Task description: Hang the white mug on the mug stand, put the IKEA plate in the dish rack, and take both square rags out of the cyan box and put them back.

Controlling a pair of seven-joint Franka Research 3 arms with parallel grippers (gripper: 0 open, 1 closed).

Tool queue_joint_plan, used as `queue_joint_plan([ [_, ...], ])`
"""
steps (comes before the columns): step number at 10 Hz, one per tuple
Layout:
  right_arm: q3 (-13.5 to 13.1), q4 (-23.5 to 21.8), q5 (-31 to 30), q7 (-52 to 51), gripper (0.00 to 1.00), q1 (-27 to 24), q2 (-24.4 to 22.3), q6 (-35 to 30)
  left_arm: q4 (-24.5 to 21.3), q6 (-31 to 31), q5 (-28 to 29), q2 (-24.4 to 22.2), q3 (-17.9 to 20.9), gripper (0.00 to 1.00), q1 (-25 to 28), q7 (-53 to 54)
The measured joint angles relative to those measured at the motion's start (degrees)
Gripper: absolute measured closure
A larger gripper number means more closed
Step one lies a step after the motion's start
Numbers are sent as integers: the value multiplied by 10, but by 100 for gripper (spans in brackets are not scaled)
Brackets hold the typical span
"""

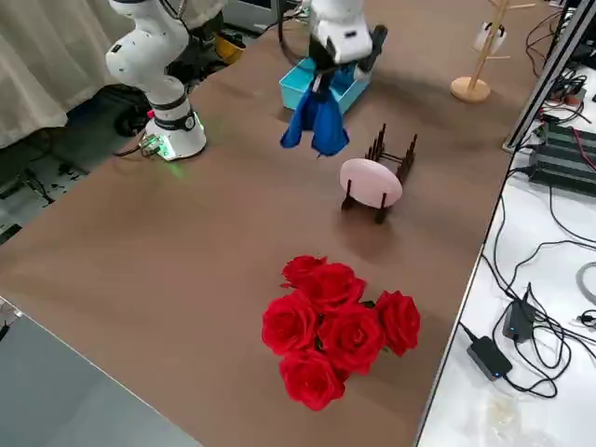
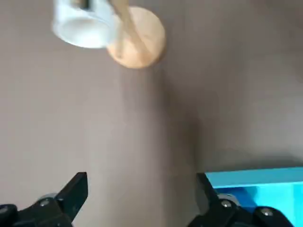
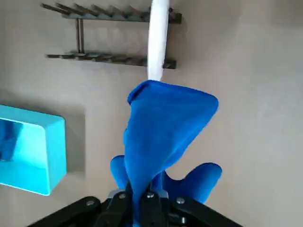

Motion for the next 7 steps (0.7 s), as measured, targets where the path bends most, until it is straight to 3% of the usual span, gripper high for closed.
queue_joint_plan([
  [4,4,18,26,161,95,111,0,-34,48,-74,-61,-52,138,0,0,141],
  [7,4,6,51,270,95,216,0,-27,116,-135,-62,-57,169,0,24,172],
])
